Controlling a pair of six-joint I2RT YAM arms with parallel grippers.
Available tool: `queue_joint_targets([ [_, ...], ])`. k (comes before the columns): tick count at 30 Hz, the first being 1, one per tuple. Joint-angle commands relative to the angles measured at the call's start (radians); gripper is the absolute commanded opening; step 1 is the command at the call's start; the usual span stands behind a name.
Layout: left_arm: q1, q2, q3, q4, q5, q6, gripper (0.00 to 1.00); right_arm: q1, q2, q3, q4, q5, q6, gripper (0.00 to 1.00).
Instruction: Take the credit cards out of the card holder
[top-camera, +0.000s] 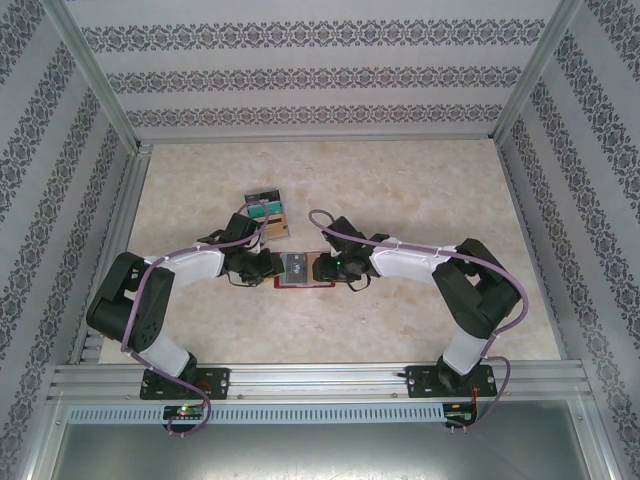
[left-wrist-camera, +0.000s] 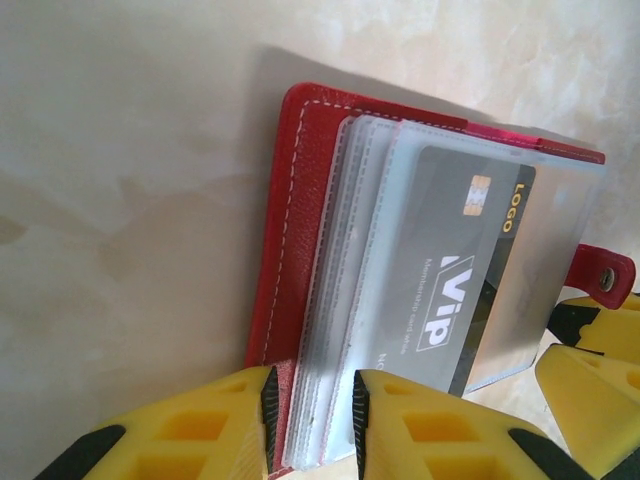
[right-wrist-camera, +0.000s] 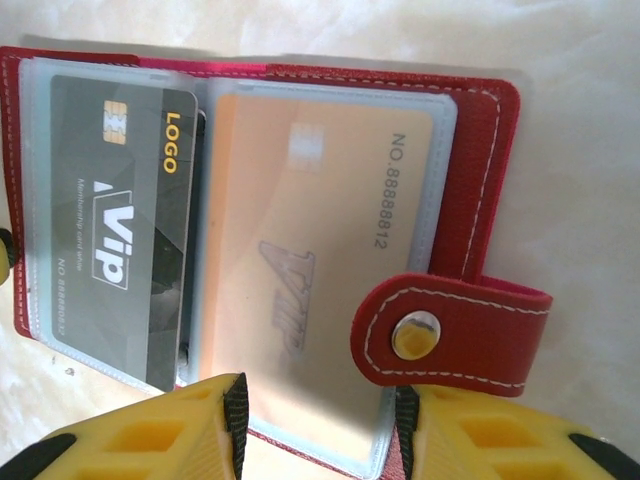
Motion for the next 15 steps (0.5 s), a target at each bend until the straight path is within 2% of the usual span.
queue_joint_targets([
  [1,-0.016,0.011,-0.006,0.016,0.012,0.010,0.28,0.011,0.028,0.010,0.014,-0.014,-0.001,0.46],
  [15,-0.032,0.013,-0.012,0.030,0.014,0.000,0.28,0.026,-0.037,0.046,0.075,-0.096,0.011,0.45],
])
